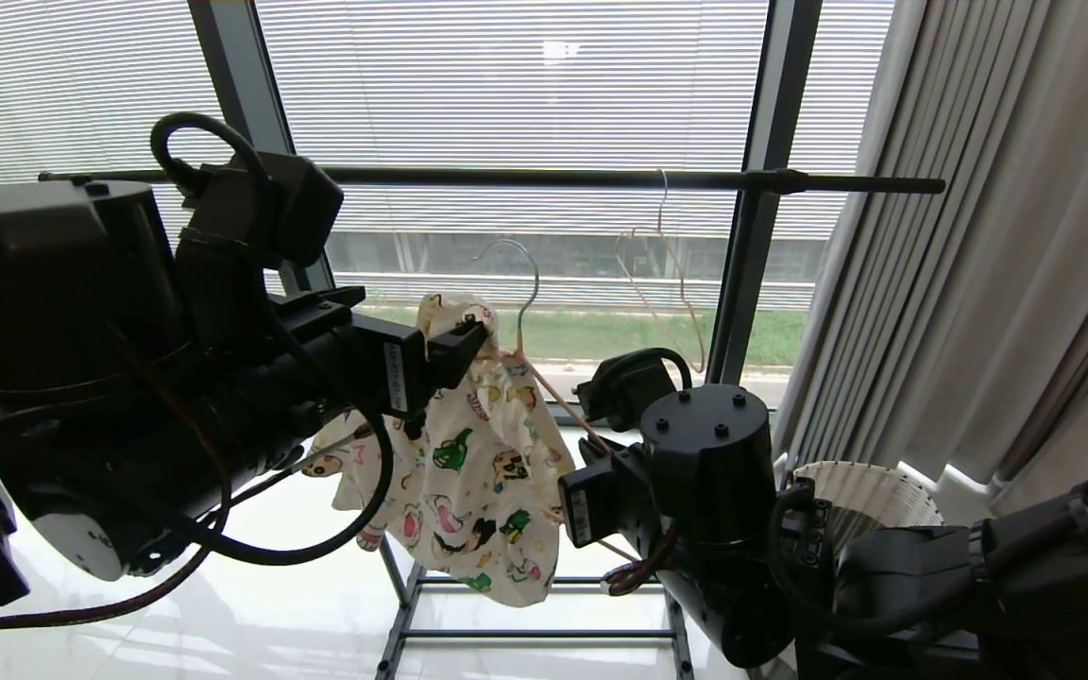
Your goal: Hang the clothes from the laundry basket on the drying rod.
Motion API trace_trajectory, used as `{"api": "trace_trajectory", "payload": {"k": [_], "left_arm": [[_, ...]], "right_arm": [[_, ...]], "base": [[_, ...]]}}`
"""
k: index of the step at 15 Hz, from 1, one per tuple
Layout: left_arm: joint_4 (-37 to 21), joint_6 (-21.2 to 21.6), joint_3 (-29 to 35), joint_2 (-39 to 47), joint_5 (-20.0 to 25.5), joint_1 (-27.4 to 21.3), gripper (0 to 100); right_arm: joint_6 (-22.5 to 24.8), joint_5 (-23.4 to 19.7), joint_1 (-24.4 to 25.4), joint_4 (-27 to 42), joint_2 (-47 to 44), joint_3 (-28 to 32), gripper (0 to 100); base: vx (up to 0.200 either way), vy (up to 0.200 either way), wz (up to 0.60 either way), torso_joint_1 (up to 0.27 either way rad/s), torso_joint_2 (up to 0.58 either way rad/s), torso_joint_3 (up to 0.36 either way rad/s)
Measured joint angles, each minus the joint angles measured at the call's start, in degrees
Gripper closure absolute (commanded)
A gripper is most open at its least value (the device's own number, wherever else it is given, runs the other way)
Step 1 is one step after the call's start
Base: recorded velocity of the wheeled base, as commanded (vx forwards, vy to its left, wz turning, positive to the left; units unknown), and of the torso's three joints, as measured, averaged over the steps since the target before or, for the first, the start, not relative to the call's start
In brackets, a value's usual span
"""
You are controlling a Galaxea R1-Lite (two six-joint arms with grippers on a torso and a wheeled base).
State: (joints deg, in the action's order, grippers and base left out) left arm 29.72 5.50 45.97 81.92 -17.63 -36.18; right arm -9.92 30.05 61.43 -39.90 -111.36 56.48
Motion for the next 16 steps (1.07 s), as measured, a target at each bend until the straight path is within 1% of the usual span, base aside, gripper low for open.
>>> {"api": "trace_trajectory", "payload": {"k": [3,5,8,10,13,14,15,16], "left_arm": [[0.0,1.5,-2.7,-2.3,0.0,3.5,0],[0.0,4.1,-3.1,-2.9,0.8,6.5,0],[-0.1,8.2,-3.3,-3.0,3.5,7.5,0],[0.0,8.9,-3.2,-3.0,5.6,7.6,0],[0.0,8.9,-3.7,-3.3,6.6,8.4,0],[-0.1,8.8,-4.5,-3.7,9.1,9.9,0],[-0.1,8.8,-5.7,-4.5,13.6,12.0,0],[-0.1,9.0,-6.7,-5.3,20.0,14.4,0]], "right_arm": [[0.2,0.0,-0.3,-0.1,0.6,0.0,100],[0.2,0.0,-0.3,-0.1,1.0,0.0,100],[0.3,0.0,-0.1,-0.1,1.4,-0.1,100],[0.3,0.0,0.0,-0.2,1.5,-0.1,100],[0.3,0.0,0.0,-1.8,1.8,-0.6,100],[0.5,0.0,0.0,-1.8,2.2,-1.1,100],[0.9,0.0,-0.1,-1.8,2.8,-1.9,100],[1.2,0.0,-0.1,-1.8,3.7,-3.1,100]], "base": [[0.000,0.000,0.00,0.000,0.00,0.000],[0.000,0.000,0.00,0.000,0.00,0.000],[0.000,0.000,0.00,0.000,0.00,0.000],[0.000,0.000,0.00,0.000,0.00,0.000],[0.000,0.000,0.00,0.000,0.00,0.000],[0.000,0.000,0.00,0.000,0.00,0.000],[0.000,0.000,0.00,0.000,0.00,0.000],[0.000,0.000,0.00,0.000,0.00,0.000]]}}
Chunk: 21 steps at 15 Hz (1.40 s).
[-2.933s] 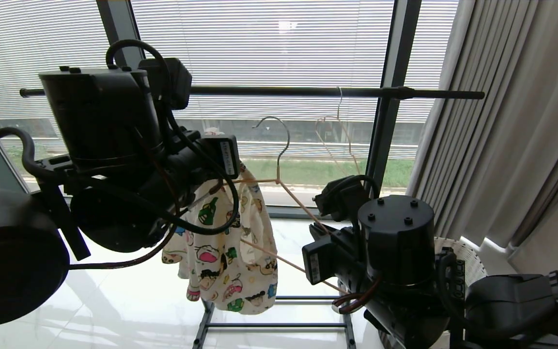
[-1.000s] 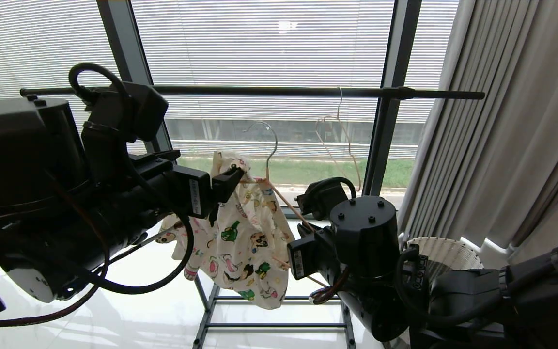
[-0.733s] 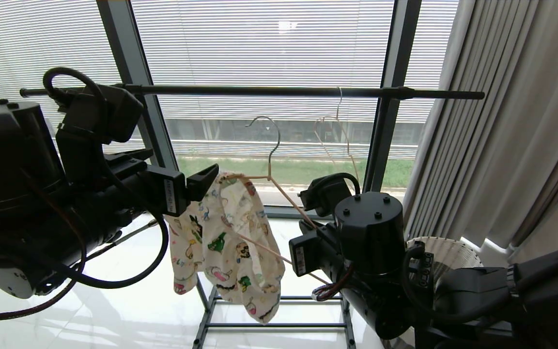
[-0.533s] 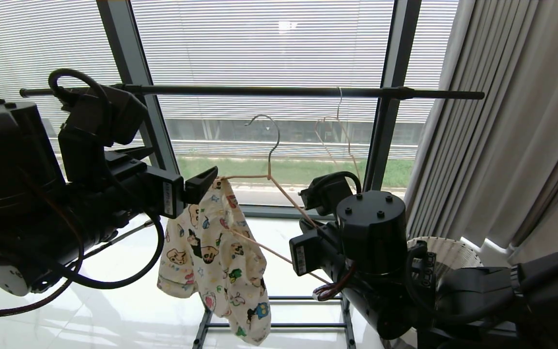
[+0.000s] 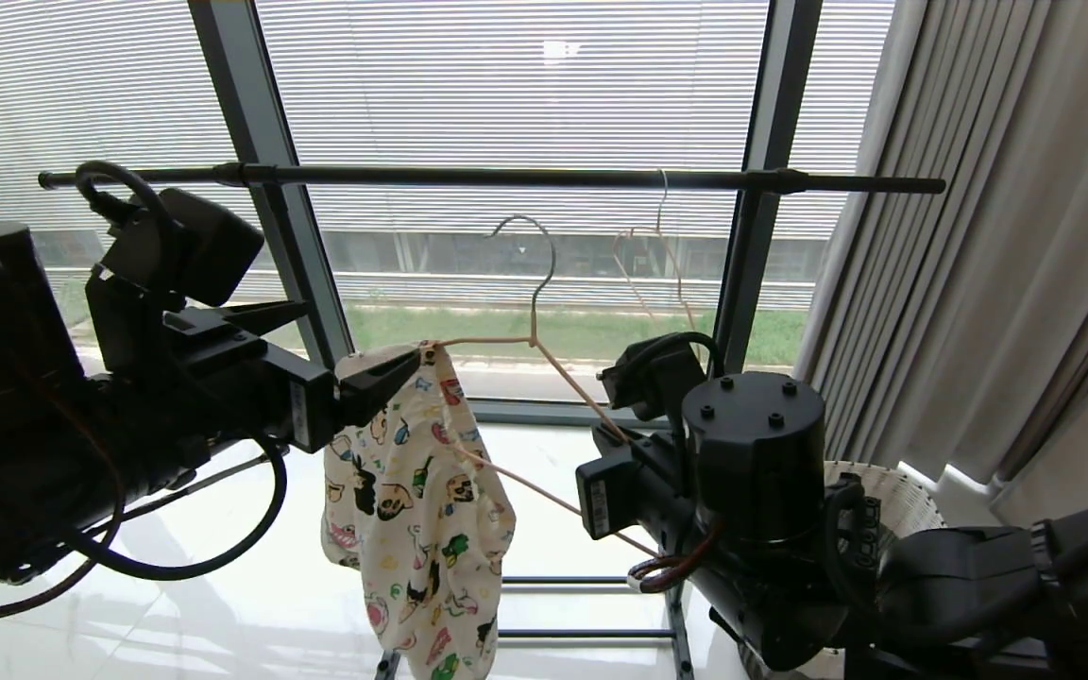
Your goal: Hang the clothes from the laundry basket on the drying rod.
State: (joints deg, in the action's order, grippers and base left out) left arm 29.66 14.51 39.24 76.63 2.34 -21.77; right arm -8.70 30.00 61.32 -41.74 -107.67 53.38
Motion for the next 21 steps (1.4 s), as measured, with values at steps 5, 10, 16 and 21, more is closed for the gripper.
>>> {"api": "trace_trajectory", "payload": {"k": [5,10,16,21], "left_arm": [[-0.4,1.9,-7.2,-6.0,19.4,9.0,0],[-13.3,1.9,-7.6,-9.7,22.1,0.7,0],[-20.6,4.4,-4.6,-10.9,23.9,-5.8,0],[-20.8,10.8,-5.5,-8.3,26.8,-8.1,0]], "right_arm": [[2.6,-1.5,-0.2,-3.3,7.6,-11.1,100],[7.6,-7.6,-0.2,-6.1,15.3,-21.5,100],[12.4,-12.8,0.1,-6.4,23.1,-29.4,100],[15.3,-16.7,0.9,-6.4,26.2,-31.1,100]], "base": [[0.000,0.000,0.00,0.000,0.00,0.000],[0.000,0.000,0.00,0.000,0.00,0.000],[0.000,0.000,0.00,0.000,0.00,0.000],[0.000,0.000,0.00,0.000,0.00,0.000]]}}
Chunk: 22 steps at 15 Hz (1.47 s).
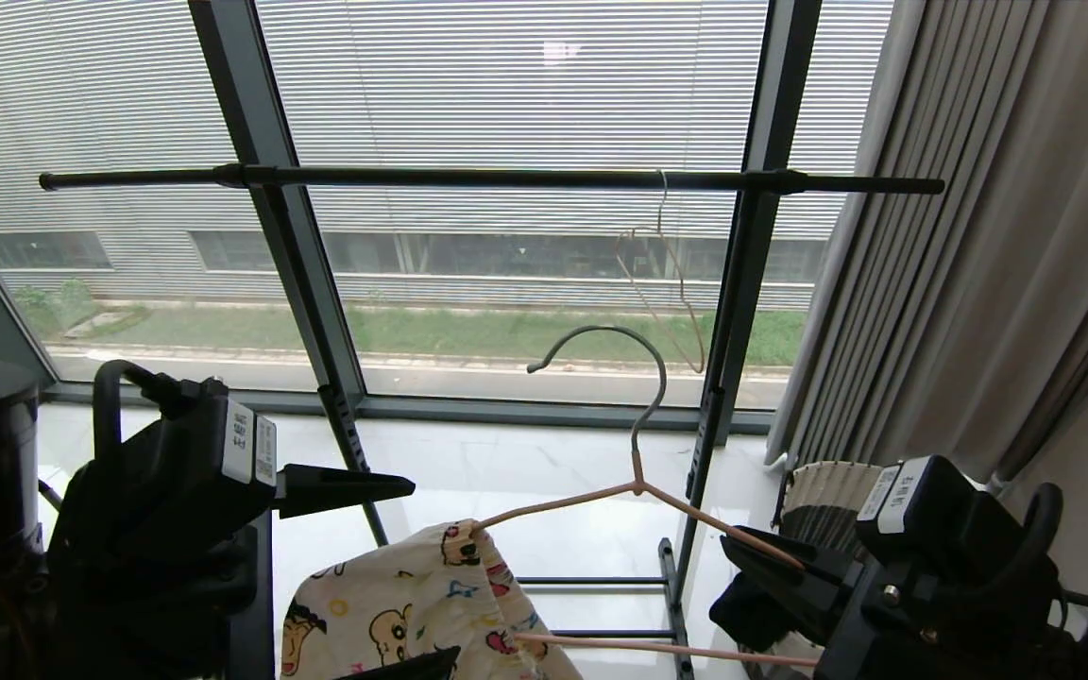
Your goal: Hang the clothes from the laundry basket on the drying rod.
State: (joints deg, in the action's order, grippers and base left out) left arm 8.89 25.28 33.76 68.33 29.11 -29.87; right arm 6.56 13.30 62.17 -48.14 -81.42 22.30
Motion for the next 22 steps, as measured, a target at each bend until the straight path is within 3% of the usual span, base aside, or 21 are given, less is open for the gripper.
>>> {"api": "trace_trajectory", "payload": {"k": [2,10,11,22], "left_arm": [[0.0,2.4,0.1,1.6,1.3,-0.1,0],[0.1,2.7,0.9,5.3,2.1,-2.4,0],[0.1,2.8,0.9,5.5,2.1,-2.7,100],[0.1,3.7,0.6,5.8,2.0,-3.3,100]], "right_arm": [[0.8,0.0,1.1,0.0,1.0,-0.7,100],[2.7,0.0,6.2,0.1,1.8,-0.8,100],[2.9,0.0,7.1,0.1,1.7,-0.7,100],[4.0,0.0,8.4,0.0,1.4,-0.5,100]], "base": [[0.000,0.000,0.00,0.000,0.00,0.000],[0.000,0.000,0.00,0.000,0.00,0.000],[0.000,0.000,0.00,0.000,0.00,0.000],[0.000,0.000,0.00,0.000,0.00,0.000]]}}
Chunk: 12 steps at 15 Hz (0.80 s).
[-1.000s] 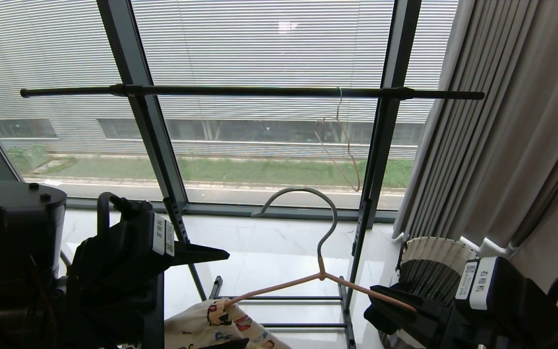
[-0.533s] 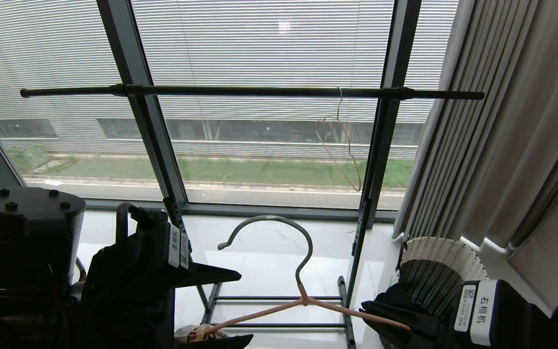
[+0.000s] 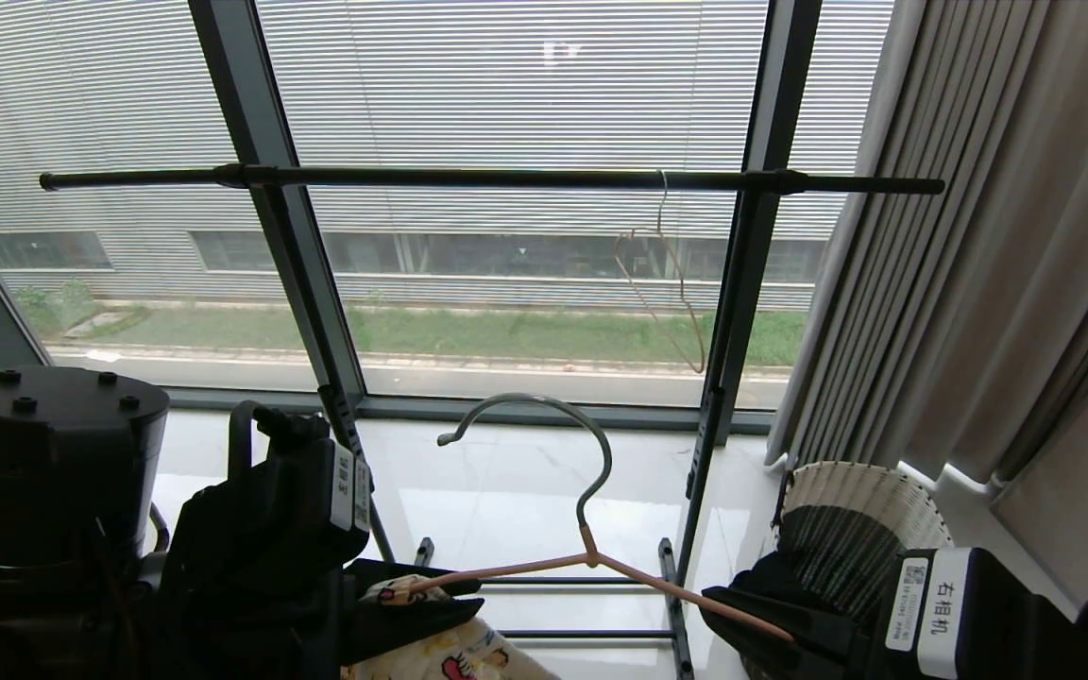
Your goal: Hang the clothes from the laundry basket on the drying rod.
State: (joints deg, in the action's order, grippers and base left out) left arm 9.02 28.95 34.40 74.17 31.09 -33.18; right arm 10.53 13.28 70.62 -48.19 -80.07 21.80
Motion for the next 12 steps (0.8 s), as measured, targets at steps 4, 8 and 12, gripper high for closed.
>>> {"api": "trace_trajectory", "payload": {"k": [4,8,12], "left_arm": [[0.0,-0.1,-0.1,0.1,-0.4,0.1,100],[0.0,0.0,-2.2,0.1,-3.4,2.5,100],[1.0,-0.6,-4.2,0.0,-5.8,10.1,100]], "right_arm": [[0.5,0.2,-0.4,0.0,0.0,-0.2,0],[1.8,0.1,-5.6,0.0,0.1,-0.5,0],[1.5,-1.2,-9.6,0.1,-0.2,-2.4,0]], "base": [[0.000,0.000,0.00,0.000,0.00,0.000],[0.000,0.000,0.00,0.000,0.00,0.000],[0.000,0.000,0.00,0.000,0.00,0.000]]}}
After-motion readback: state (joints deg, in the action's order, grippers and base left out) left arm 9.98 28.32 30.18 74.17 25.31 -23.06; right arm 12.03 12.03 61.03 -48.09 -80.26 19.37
